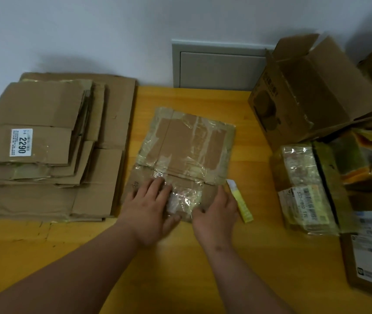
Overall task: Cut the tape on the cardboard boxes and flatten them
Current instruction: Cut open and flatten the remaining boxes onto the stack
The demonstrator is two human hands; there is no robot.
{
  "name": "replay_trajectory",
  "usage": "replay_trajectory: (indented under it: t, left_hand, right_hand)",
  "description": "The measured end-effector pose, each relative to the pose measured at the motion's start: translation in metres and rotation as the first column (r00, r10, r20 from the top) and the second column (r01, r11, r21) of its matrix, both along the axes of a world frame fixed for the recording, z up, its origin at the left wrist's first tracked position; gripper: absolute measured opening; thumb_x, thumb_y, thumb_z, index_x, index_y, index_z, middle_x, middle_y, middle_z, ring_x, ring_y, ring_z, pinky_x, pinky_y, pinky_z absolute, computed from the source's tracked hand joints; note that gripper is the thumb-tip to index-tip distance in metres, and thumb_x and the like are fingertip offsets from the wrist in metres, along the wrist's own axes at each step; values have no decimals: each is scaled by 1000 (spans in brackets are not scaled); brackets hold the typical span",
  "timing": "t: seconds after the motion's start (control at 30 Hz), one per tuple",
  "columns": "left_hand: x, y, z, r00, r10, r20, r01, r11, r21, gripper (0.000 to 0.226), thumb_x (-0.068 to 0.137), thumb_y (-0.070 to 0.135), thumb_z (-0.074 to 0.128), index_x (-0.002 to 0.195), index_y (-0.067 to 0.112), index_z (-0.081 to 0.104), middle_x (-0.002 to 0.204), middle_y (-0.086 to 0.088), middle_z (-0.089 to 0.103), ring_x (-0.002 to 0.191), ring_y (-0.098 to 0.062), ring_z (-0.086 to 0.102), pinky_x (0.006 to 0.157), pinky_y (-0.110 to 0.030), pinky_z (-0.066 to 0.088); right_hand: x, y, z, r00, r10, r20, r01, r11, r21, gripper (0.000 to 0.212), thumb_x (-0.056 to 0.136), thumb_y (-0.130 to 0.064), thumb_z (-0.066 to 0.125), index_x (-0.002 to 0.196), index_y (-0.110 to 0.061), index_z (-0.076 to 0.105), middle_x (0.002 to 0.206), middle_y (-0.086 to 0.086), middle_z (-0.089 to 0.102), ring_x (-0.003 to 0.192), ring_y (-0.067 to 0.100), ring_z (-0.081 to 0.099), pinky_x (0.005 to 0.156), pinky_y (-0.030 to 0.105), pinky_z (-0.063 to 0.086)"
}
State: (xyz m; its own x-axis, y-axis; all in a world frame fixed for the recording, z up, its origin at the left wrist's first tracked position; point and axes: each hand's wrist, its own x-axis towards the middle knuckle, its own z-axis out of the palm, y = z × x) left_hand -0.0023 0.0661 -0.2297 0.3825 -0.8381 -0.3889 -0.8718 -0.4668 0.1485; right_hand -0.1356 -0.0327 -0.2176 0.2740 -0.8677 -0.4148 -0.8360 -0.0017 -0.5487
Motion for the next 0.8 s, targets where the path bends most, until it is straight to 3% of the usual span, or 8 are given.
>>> replay_trajectory:
  t: [0.1, 0.2, 0.27, 0.33, 0.47, 0.6, 0.67, 0.8]
  left_hand:
    - [3, -5, 10, 999, -36, -24, 39, 992, 124, 103, 80, 81, 40, 157, 28, -3, 165, 1, -6, 150, -23, -8, 118, -53, 6]
    - [2, -8, 18, 998, -54, 24, 50, 986, 158, 94, 89, 58, 51, 157, 28, -5, 165, 0, -7, 151, -24, -7, 119, -50, 9]
    - [0, -9, 22, 997, -56, 59, 46, 986, 159, 86, 94, 46, 49, 157, 27, -7, 165, 0, -7, 151, -25, -4, 118, -48, 13]
    - [-2, -9, 24, 993, -60, 97, 43, 985, 167, 82, 97, 40, 47, 156, 27, -8, 165, 0, -6, 151, -26, -1, 117, -47, 17]
    - [-3, -11, 27, 989, -64, 132, 40, 984, 176, 86, 97, 39, 52, 156, 27, -8, 165, 1, -6, 151, -26, 3, 118, -49, 18]
    - [-6, -11, 34, 990, -31, 134, 17, 994, 105, 84, 96, 37, 52, 156, 31, -8, 165, 2, -5, 150, -26, 7, 120, -48, 17]
    - [-7, -10, 39, 989, -22, 147, 15, 999, 52, 86, 95, 34, 53, 155, 35, -8, 165, 2, -5, 151, -25, 6, 120, -45, 15]
    - [-5, -9, 52, 986, 20, 168, -20, 1000, -2, 87, 95, 30, 54, 155, 38, -9, 166, 2, -2, 151, -24, 4, 120, -43, 13]
  right_hand:
    - [4, -21, 6, 970, -214, 116, 190, 964, 187, 80, 83, -19, 66, 152, -16, 26, 143, 16, 37, 128, 35, 43, 107, 44, 38]
    - [8, -41, 16, 888, -424, 178, 332, 859, 389, 76, 83, -23, 68, 149, -15, 30, 138, 11, 46, 111, 30, 57, 92, 44, 51]
    - [11, -51, 23, 850, -501, 160, 368, 783, 502, 72, 82, -30, 73, 142, -12, 37, 123, 4, 54, 82, 20, 57, 74, 35, 50]
    - [14, -57, 25, 857, -496, 143, 335, 746, 575, 66, 82, -35, 75, 134, -8, 45, 114, 5, 58, 70, 17, 49, 72, 34, 43]
    - [17, -57, 23, 883, -432, 184, 268, 786, 557, 37, 86, -22, 70, 115, 0, 60, 98, 8, 66, 82, 27, 62, 78, 39, 56]
    - [17, -63, 26, 851, -450, 271, 230, 783, 578, 11, 91, -22, 65, 89, -21, 54, 91, 0, 61, 78, 21, 59, 79, 40, 54]
    - [17, -65, 34, 831, -464, 307, 202, 766, 611, 13, 94, -25, 62, 103, -25, 54, 95, -6, 57, 79, 15, 54, 72, 35, 48]
    - [14, -72, 47, 797, -451, 403, 111, 765, 635, 64, 96, -31, 62, 152, -28, 30, 149, -1, 42, 134, 31, 42, 102, 47, 40]
